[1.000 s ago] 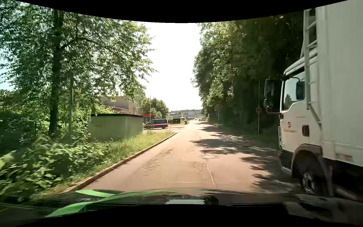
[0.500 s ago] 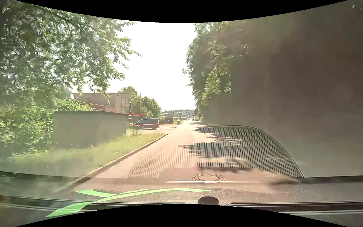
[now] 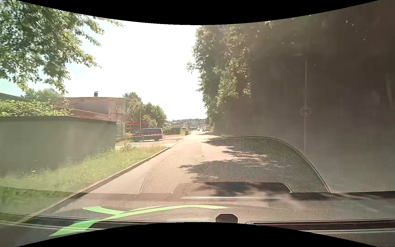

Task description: Follow the waypoints while adhering to traffic rules and regulations

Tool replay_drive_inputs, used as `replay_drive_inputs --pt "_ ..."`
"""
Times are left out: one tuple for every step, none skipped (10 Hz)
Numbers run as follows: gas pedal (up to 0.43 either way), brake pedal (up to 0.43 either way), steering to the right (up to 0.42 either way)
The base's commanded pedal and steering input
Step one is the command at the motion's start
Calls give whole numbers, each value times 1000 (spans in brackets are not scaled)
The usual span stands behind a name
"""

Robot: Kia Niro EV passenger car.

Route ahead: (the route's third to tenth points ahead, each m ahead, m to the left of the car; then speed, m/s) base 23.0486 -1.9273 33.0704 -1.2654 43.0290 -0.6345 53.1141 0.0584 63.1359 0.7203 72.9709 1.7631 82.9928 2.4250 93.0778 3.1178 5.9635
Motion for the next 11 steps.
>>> replay_drive_inputs --pt "67 0 40" --pt "67 0 39" --pt "67 0 35" --pt "67 0 24" --pt "67 0 11" --pt "79 0 2" --pt "79 0 -7" --pt "79 0 -17" --pt "87 0 -23" --pt "87 0 -24" --pt "98 0 -24"
